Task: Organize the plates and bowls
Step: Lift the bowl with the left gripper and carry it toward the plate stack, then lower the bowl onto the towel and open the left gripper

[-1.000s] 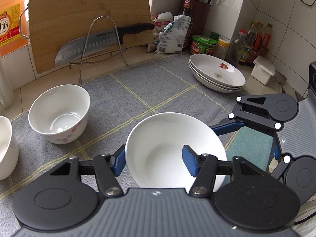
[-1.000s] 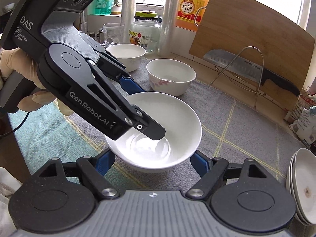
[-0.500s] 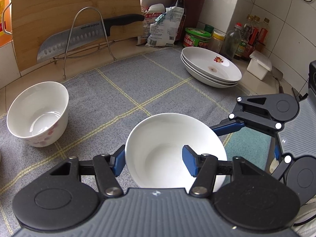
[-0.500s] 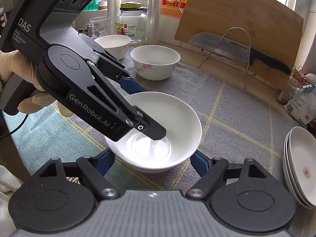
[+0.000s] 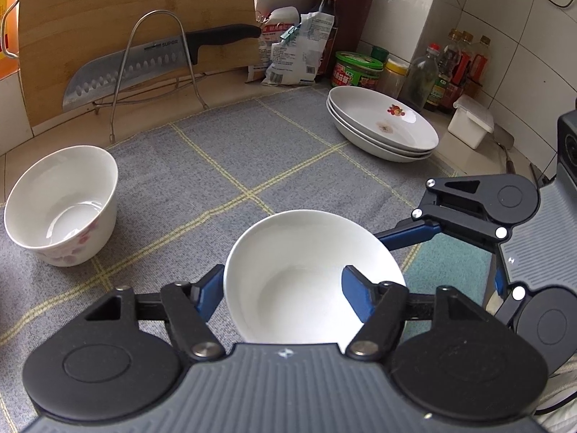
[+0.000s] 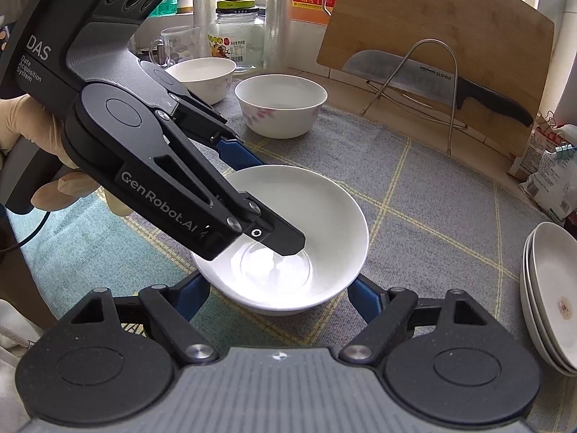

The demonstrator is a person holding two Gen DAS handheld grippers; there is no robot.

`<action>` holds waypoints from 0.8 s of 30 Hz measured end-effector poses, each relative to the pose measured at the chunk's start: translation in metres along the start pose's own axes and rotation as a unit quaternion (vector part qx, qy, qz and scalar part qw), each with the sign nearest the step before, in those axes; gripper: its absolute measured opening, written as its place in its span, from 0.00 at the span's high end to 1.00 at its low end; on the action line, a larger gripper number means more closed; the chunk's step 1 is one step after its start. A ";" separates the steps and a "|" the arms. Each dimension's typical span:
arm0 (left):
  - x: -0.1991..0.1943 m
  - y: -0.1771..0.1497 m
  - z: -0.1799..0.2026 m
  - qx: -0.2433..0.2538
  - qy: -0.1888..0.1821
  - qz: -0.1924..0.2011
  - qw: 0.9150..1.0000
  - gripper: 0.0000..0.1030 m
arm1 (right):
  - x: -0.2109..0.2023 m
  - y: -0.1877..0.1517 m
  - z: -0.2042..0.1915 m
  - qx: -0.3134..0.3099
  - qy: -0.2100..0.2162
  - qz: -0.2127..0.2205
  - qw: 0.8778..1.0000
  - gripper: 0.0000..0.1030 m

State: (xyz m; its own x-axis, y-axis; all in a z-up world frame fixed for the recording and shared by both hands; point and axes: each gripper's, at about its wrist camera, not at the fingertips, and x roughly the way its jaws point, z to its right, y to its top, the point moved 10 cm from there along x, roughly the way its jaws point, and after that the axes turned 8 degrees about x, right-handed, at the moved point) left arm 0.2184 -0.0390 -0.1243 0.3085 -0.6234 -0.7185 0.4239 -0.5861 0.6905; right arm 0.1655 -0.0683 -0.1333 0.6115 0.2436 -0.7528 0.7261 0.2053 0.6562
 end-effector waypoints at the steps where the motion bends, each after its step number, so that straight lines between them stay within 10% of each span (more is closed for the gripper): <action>1: -0.001 0.002 0.000 0.003 0.006 0.004 1.000 0.19 | -0.001 0.001 -0.001 -0.001 0.000 0.003 1.000 0.11; 3: -0.005 0.005 -0.002 0.006 0.017 0.013 1.000 0.11 | -0.005 0.004 -0.002 -0.002 0.001 0.018 1.000 0.00; 24: -0.043 -0.004 -0.046 0.012 0.121 0.031 0.992 0.01 | -0.006 0.027 -0.009 -0.016 0.006 0.038 0.999 0.00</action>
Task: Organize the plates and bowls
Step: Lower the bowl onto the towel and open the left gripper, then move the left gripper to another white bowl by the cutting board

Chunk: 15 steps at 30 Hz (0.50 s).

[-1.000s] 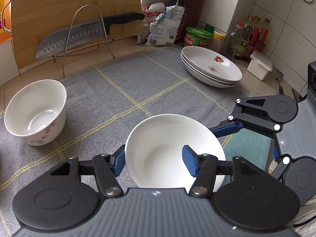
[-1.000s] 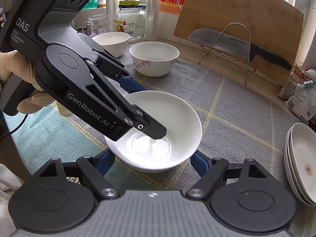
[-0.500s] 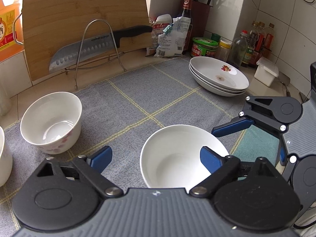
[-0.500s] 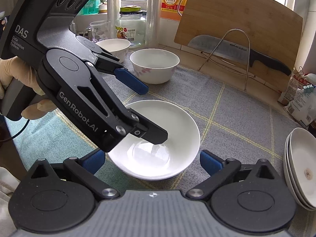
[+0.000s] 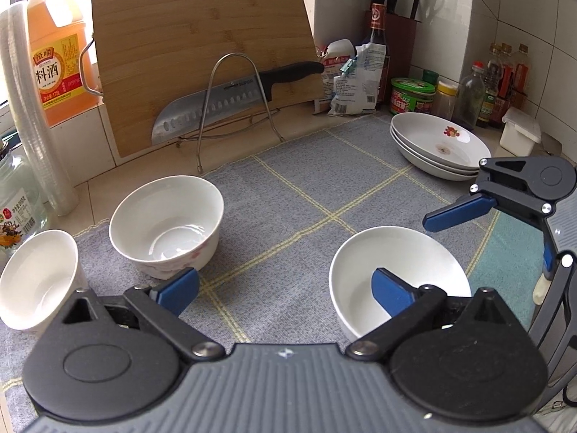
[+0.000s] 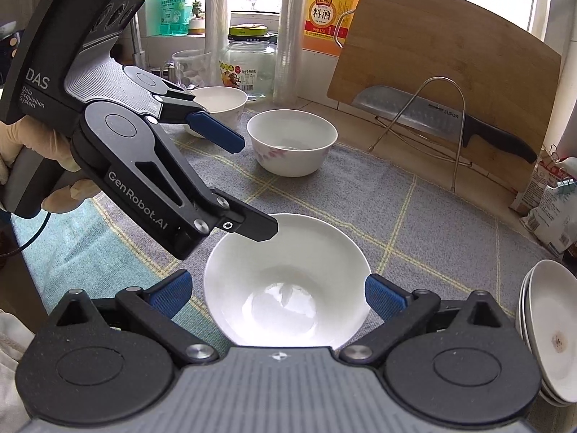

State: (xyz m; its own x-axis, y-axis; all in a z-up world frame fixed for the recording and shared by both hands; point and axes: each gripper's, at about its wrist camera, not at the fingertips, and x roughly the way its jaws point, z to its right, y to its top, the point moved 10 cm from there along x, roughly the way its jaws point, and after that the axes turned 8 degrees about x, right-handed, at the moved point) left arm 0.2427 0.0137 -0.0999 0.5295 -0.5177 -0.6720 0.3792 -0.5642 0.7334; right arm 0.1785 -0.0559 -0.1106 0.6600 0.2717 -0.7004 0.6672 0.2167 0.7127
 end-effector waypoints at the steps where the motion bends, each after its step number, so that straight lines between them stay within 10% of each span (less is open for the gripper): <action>1: -0.001 0.000 -0.003 -0.001 0.004 0.001 1.000 0.01 | 0.001 0.002 -0.001 -0.001 0.001 0.001 1.000 0.00; 15: -0.016 0.001 -0.039 -0.001 0.054 0.014 0.998 0.01 | 0.016 0.032 -0.014 -0.011 0.001 0.017 1.000 0.00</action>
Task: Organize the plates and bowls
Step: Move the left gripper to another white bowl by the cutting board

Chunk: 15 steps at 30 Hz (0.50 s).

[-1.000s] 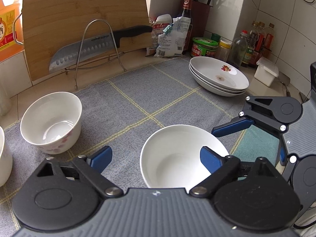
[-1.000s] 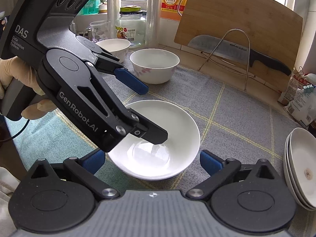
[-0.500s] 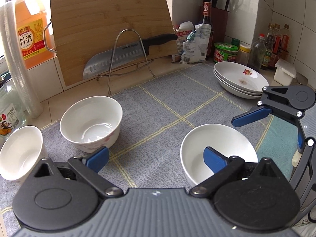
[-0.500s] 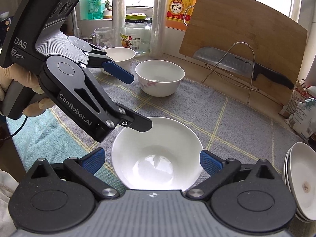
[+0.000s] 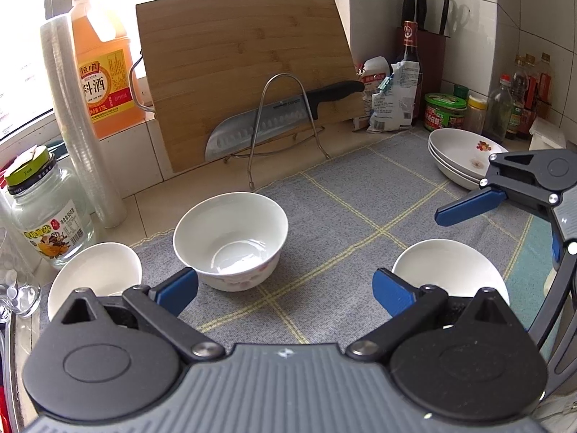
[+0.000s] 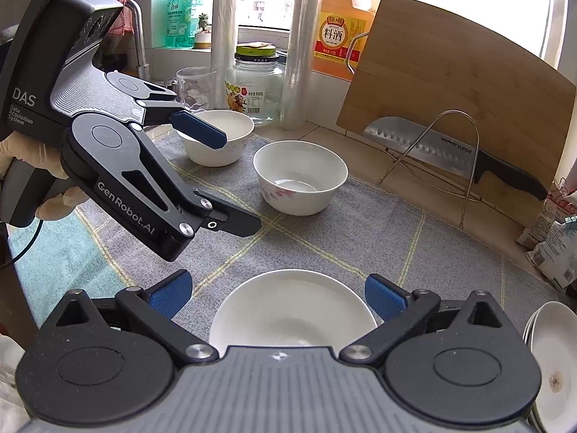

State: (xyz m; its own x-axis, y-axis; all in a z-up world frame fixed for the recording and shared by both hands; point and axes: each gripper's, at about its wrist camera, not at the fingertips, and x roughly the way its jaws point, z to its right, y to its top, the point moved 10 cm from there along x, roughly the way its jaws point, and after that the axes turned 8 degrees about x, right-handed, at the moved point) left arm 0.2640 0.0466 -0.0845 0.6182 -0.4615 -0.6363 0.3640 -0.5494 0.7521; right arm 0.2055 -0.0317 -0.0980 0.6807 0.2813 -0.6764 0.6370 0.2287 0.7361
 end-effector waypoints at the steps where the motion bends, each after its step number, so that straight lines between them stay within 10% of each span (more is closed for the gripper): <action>1: 0.001 0.000 -0.003 -0.003 0.001 -0.001 1.000 0.01 | 0.002 0.002 -0.001 0.001 -0.001 0.001 1.000 0.00; 15: 0.020 0.014 -0.045 -0.005 0.012 -0.004 1.000 0.01 | 0.031 0.039 -0.001 -0.002 0.001 0.012 1.000 0.00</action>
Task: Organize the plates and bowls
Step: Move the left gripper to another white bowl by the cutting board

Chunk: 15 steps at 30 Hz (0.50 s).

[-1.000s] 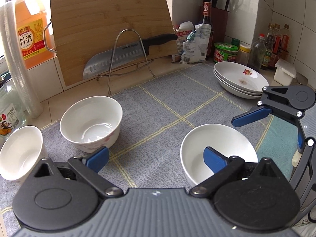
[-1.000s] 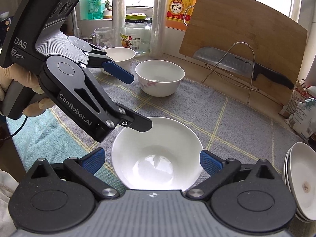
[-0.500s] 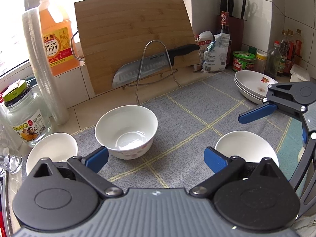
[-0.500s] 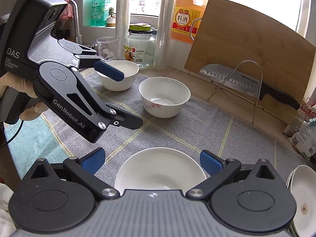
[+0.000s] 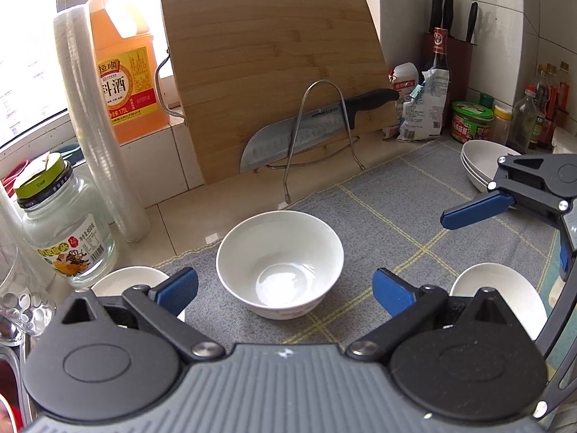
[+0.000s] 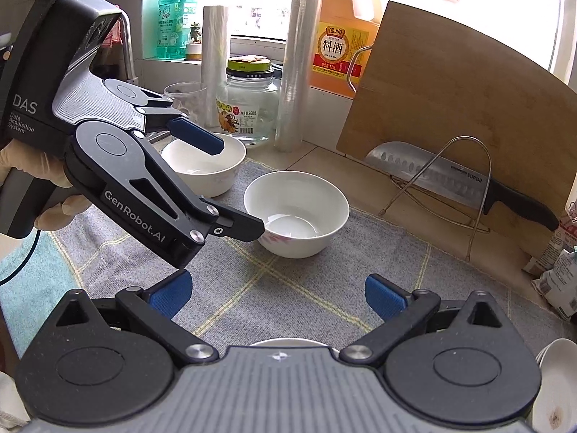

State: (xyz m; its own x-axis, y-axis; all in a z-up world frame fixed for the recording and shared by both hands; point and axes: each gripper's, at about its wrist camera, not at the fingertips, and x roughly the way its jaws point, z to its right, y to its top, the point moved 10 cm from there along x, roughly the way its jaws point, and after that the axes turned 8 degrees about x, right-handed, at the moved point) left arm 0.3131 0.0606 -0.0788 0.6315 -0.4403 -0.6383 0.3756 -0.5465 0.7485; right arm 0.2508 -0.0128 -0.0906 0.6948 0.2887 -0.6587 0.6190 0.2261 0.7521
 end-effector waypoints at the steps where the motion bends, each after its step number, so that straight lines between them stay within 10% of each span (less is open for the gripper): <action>1: 0.003 0.000 -0.003 0.000 0.001 -0.003 1.000 0.01 | 0.003 0.001 0.000 -0.002 0.002 -0.002 1.000 0.00; 15: 0.037 0.003 -0.028 0.003 -0.001 -0.027 1.000 0.01 | 0.038 0.017 0.005 -0.008 0.014 -0.020 1.000 0.00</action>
State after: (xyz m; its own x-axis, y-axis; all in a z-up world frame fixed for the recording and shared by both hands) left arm 0.3569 0.0628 -0.0956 0.6097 -0.4110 -0.6778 0.4053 -0.5732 0.7122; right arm 0.2895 -0.0026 -0.1030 0.6587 0.3057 -0.6875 0.6400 0.2527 0.7256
